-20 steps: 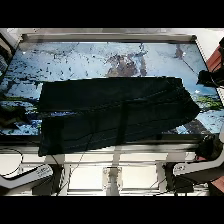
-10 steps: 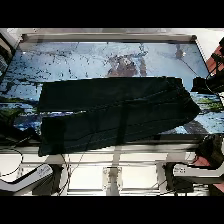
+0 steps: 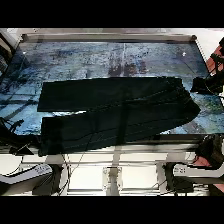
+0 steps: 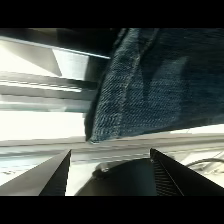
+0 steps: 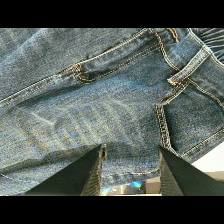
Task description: Fold the clothes and pants, and hang the long-sleeved shirts on hangers.
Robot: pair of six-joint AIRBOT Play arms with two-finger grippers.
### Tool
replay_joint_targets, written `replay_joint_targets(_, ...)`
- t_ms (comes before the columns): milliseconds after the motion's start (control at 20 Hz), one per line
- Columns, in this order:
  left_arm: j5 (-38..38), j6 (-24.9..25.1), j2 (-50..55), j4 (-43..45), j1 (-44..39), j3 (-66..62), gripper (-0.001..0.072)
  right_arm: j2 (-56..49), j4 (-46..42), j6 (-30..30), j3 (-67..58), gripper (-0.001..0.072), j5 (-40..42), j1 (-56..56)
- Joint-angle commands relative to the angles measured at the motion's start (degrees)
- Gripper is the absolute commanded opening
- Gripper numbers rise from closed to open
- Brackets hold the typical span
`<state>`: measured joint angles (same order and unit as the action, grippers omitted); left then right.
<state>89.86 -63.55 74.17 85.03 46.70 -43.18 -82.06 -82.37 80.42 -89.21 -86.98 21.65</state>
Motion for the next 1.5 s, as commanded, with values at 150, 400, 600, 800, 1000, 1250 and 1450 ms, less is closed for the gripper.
replay_joint_targets(150, -4.8, 4.0, 0.6, -4.3, 0.2, 3.1, 0.0569, 0.0, 0.1, 0.0, 0.0, 0.0364, -0.2, 0.0)
replay_joint_targets(400, -4.7, 4.0, 0.6, -4.8, 0.2, 3.5, 0.0485, 0.0, 0.0, 0.0, 0.0, 0.0364, -0.2, 0.0)
replay_joint_targets(600, -3.3, 5.1, 0.6, -4.8, 0.2, 4.8, 0.0451, 0.0, 0.0, 0.0, 0.0, 0.0364, -0.2, 0.0)
replay_joint_targets(800, -2.3, 5.1, 0.6, -4.8, 0.2, 5.1, 0.0337, 0.0, 0.0, 0.0, 0.0, 0.0364, 0.2, 0.0)
replay_joint_targets(1000, -1.9, 8.5, 0.5, -4.4, 0.2, 5.0, 0.0025, 0.0, -1.1, -0.6, 0.0, 0.0364, 0.7, 0.0)
replay_joint_targets(1250, -6.7, 1.8, -1.8, 2.5, 1.5, -4.8, 0.0025, 0.0, -3.3, -5.1, 3.8, 0.0365, 0.1, 3.9)
replay_joint_targets(1450, -11.5, 2.5, -6.3, 2.4, 2.4, -11.3, 0.0026, -0.1, 2.1, -17.2, 10.3, 0.0401, -0.1, 10.5)
